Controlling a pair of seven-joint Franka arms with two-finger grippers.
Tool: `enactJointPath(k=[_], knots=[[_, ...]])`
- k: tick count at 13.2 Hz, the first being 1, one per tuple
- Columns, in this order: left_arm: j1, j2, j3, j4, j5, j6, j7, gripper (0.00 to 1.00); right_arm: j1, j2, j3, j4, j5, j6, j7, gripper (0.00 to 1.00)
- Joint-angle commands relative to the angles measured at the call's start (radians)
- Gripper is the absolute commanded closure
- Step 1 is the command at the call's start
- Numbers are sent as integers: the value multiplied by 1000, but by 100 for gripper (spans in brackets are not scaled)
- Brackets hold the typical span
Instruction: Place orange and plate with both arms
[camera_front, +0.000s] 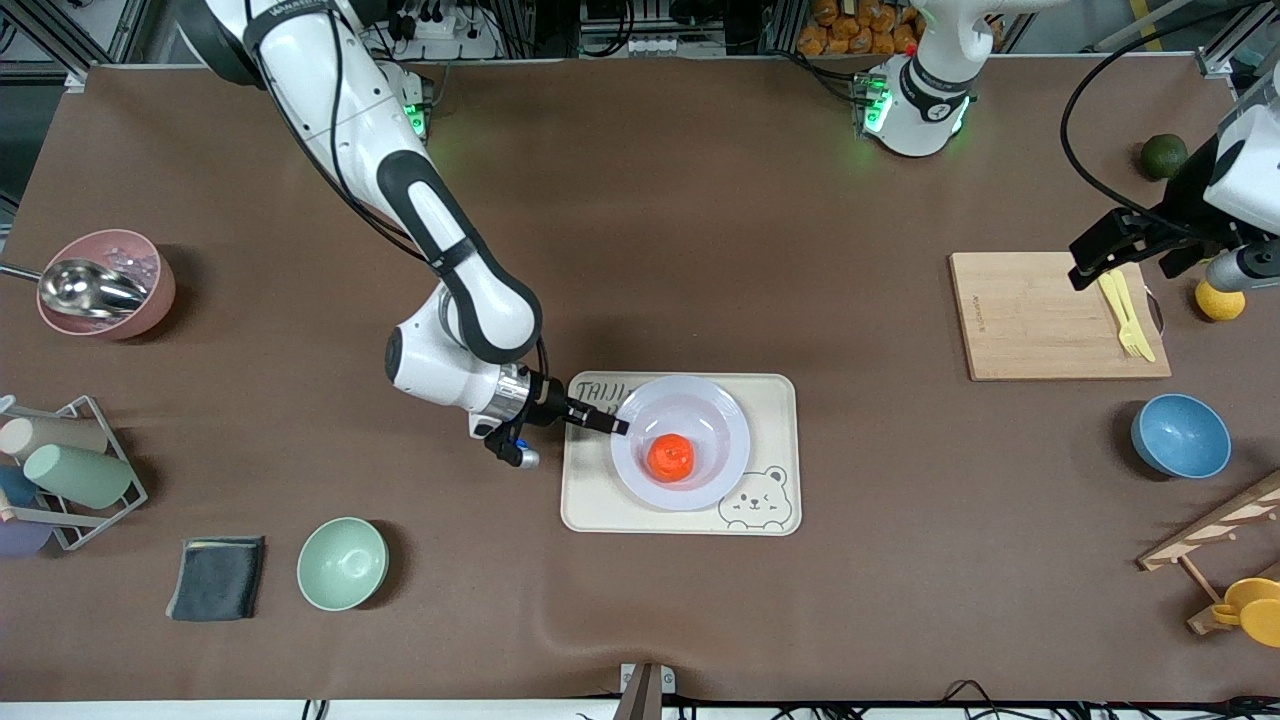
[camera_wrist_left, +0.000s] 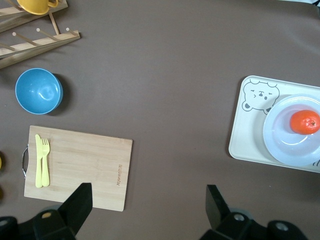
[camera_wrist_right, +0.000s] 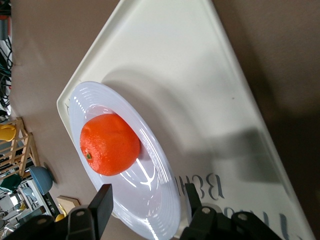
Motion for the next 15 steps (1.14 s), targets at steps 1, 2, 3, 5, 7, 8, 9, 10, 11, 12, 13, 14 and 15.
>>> enactJointPath(k=[1, 2, 3, 5, 7, 8, 9, 10, 11, 12, 13, 14, 15], knots=[[21, -8, 6, 26, -10, -11, 5, 0, -31, -72, -30, -29, -182, -124, 180, 23], [24, -9, 6, 26, -10, -11, 5, 0, -31, -91, -57, -26, -236, -187, 218, 19], [24, -8, 6, 27, -11, -11, 5, 0, -31, -112, -76, -28, -248, -237, 232, 17], [24, -11, 6, 21, -11, -11, 5, 0, -31, -140, -113, -32, -250, -314, 232, 1], [23, -12, 4, 20, -11, -13, 7, 0, -28, -166, -159, -37, -294, -382, 234, 0], [23, -8, 4, 23, -11, -11, 8, 0, -31, -186, -180, -49, -341, -425, 235, 0], [23, -8, 3, 24, -13, -11, 10, 0, -29, -207, -209, -60, -368, -469, 235, 0], [23, -9, 3, 23, -14, -11, 10, 0, -29, -226, -243, -64, -385, -524, 235, 0], [24, -11, 3, 21, -14, -13, 16, 0, -28, -249, -271, -64, -409, -587, 237, 0], [24, -14, 4, 20, -14, -13, 19, 0, -29, -267, -300, -64, -449, -645, 235, 0], [26, -15, 6, 21, -14, -13, 21, 0, -28, -283, -335, -58, -486, -710, 232, 0], [26, -17, 6, 23, -14, -13, 21, 0, -28, -293, -370, -52, -513, -757, 229, 0], [26, -17, 6, 23, -22, -13, 21, 0, -31, -309, -393, -44, -549, -799, 222, 0]])
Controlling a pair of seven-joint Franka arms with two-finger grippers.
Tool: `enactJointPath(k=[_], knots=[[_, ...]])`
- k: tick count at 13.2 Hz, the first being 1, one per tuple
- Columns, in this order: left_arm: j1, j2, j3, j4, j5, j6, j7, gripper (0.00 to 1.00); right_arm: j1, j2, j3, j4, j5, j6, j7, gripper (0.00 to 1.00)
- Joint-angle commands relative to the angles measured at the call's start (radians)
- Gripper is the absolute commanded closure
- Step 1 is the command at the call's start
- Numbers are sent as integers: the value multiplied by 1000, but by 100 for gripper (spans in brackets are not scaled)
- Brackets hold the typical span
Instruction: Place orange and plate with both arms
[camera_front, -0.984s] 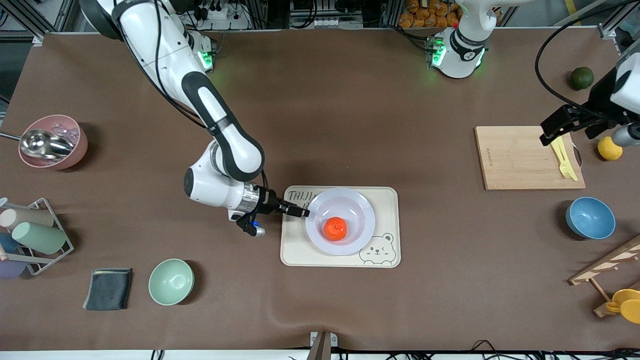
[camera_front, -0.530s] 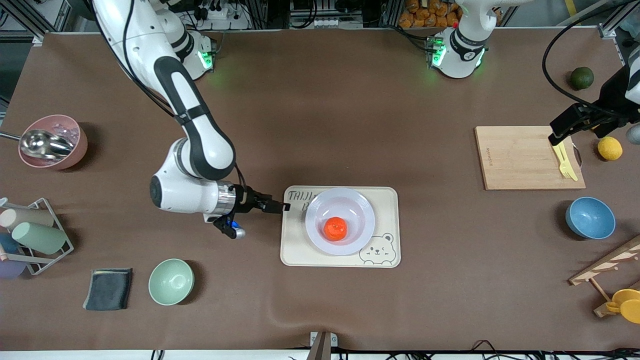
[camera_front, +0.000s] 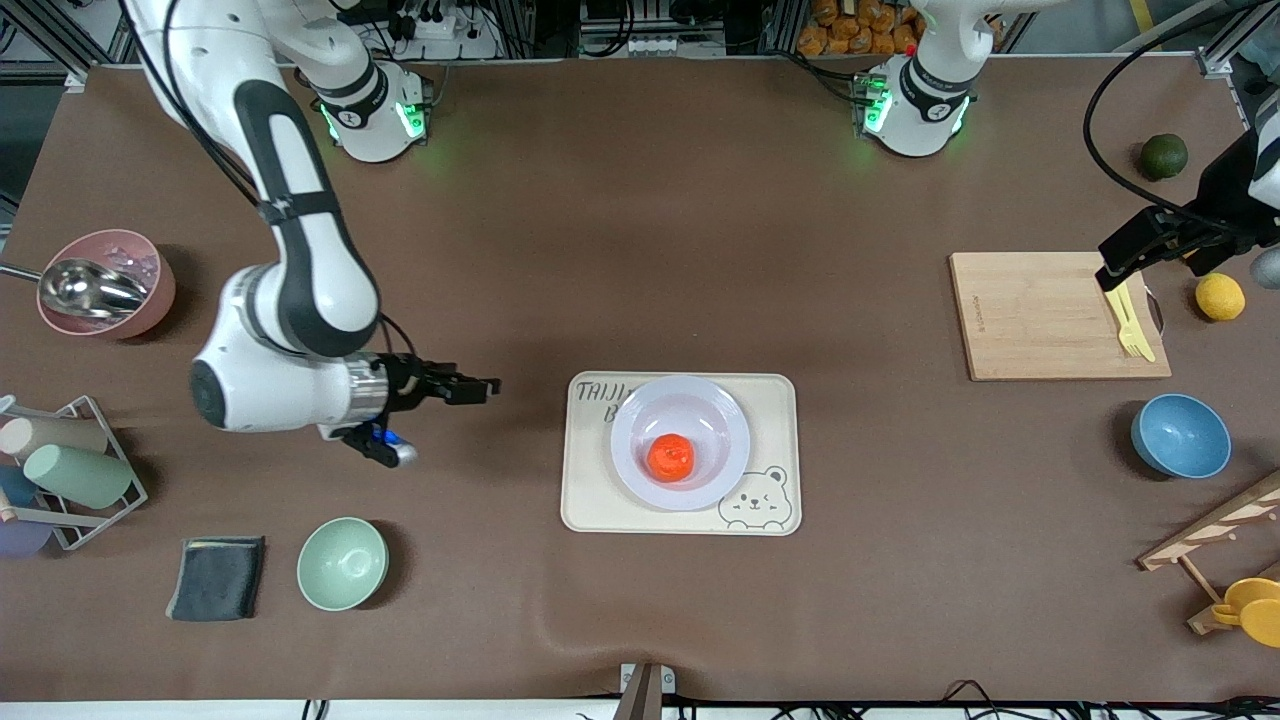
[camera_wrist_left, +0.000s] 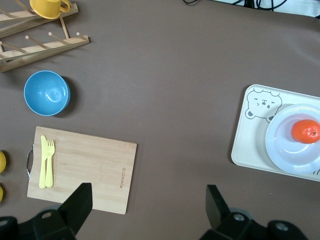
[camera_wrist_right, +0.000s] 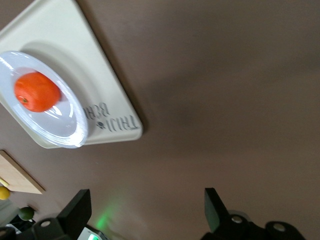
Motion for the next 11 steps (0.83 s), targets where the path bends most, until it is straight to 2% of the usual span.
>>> enactJointPath(k=[1, 2, 4, 5, 8, 9, 11], knots=[[4, -17, 1, 4, -27, -13, 21, 0, -6, -68, -54, -11, -98, -97, 3, 0], [4, -17, 1, 3, -27, -13, 21, 0, -14, -69, -80, 4, -111, -149, 3, 0], [4, -17, -1, 4, -28, -13, 21, 0, -87, -101, -74, 9, -115, -203, 2, 0], [3, -15, -4, 4, -31, -13, 21, 0, -133, -106, -39, 10, -135, -214, -32, 0], [3, -15, -7, 1, -31, -13, 21, 0, -340, -114, 146, 26, -242, -222, -126, 0], [3, -14, -7, 1, -33, -13, 21, 0, -373, -129, 177, 32, -276, -237, -129, 0], [-1, -12, -9, 1, -33, -13, 21, 0, -408, -164, 200, 30, -331, -257, -130, 0]])
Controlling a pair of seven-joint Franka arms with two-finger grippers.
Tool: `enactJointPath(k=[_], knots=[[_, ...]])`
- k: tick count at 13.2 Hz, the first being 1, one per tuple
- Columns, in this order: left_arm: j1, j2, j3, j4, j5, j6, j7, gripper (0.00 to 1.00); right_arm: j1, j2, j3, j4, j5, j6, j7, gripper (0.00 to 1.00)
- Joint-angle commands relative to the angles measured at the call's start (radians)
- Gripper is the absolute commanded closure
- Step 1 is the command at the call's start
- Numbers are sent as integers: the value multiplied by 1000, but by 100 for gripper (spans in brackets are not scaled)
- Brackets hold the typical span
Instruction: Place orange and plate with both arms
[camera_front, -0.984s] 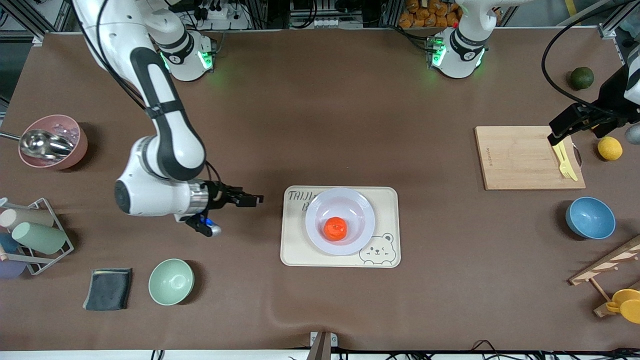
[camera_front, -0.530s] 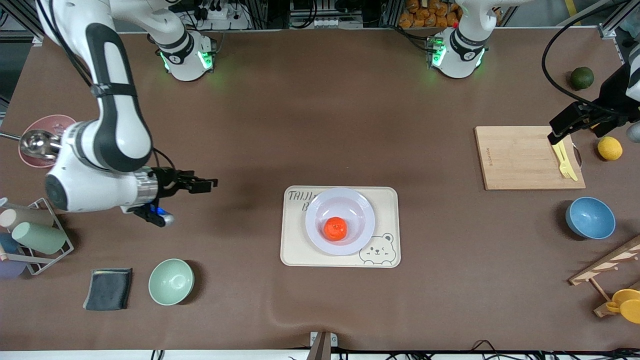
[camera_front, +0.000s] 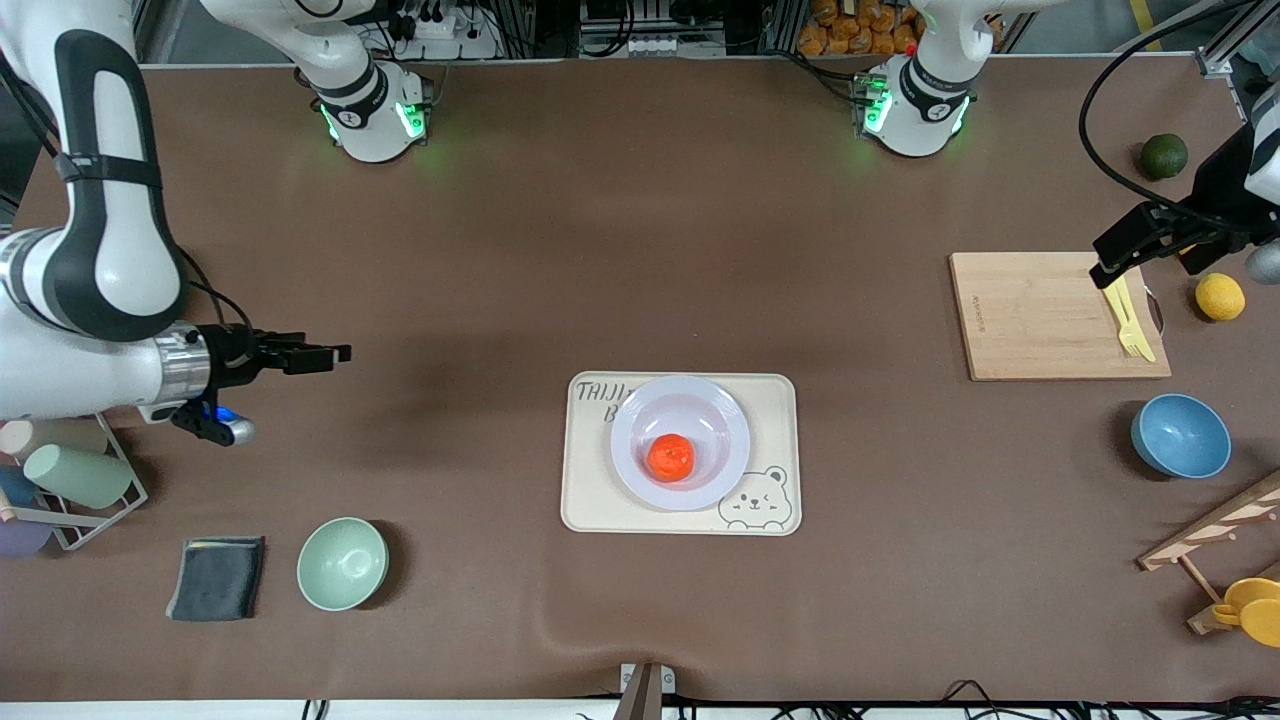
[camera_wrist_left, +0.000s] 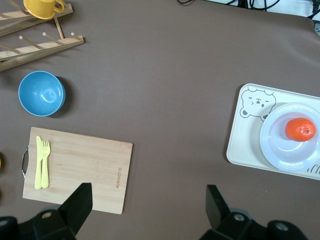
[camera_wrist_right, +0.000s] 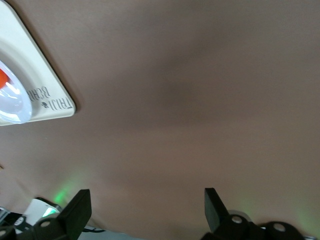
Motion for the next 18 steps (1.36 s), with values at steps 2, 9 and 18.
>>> enactJointPath(k=[2, 9, 18], knots=[[-2, -12, -5, 5, -25, -13, 21, 0, -81, -93, 98, -2, -155, -38, 1, 0], [3, -15, -3, 0, -27, -13, 27, 0, -110, -243, 138, 4, -221, -122, 11, 0], [6, -17, 0, 3, -19, -28, 44, 0, -87, -395, 153, 56, -420, -52, 24, 0]])
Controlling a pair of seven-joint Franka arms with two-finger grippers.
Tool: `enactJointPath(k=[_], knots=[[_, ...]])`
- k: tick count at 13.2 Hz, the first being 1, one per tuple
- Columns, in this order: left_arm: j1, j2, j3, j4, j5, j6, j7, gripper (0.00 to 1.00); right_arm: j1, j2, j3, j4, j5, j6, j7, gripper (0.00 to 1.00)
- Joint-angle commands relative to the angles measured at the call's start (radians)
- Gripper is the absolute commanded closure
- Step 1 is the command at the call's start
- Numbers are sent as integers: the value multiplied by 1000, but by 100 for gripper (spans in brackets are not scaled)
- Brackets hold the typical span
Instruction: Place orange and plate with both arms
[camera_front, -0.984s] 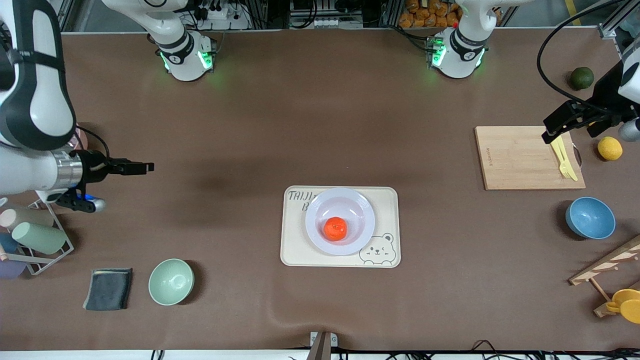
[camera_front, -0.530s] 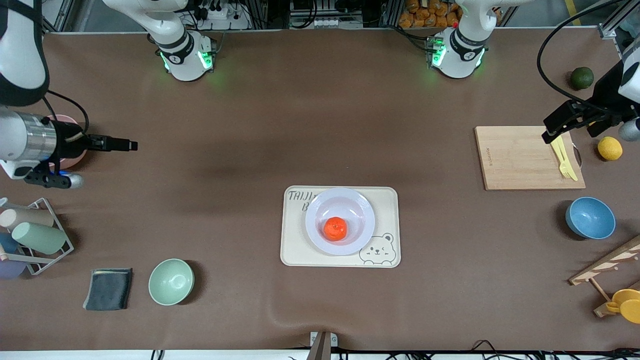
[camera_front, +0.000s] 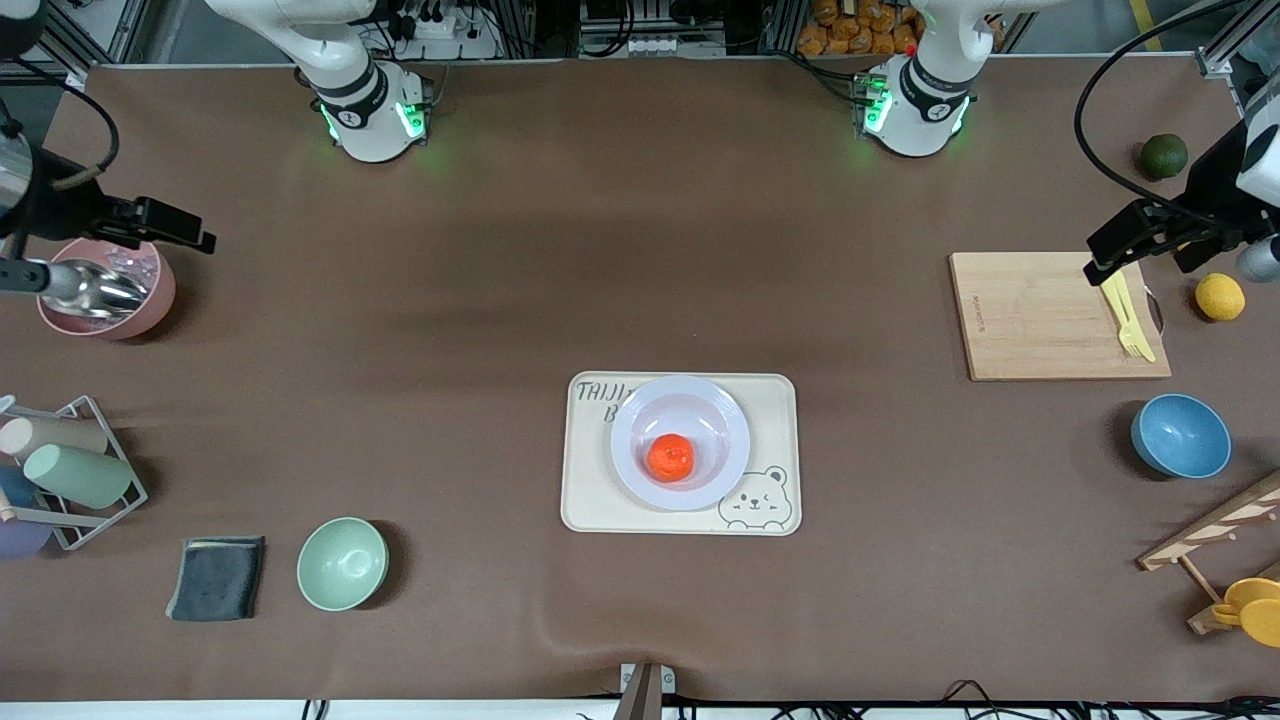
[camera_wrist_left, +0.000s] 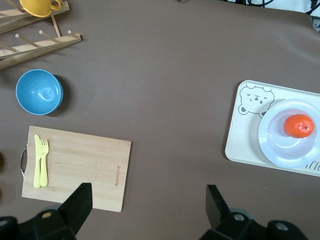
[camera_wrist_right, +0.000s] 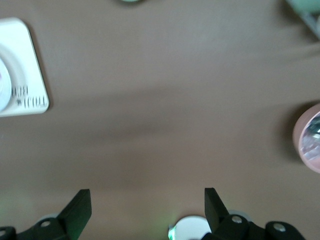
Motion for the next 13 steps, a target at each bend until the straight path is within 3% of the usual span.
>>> enactJointPath(k=[1, 13], knots=[[8, -15, 3, 4, -14, -18, 36, 0, 18, 0, 16, 35, -81, 28, 20, 0], [7, -11, 3, 15, -19, -17, 35, 0, 36, 17, 10, 32, -82, 72, 22, 0]])
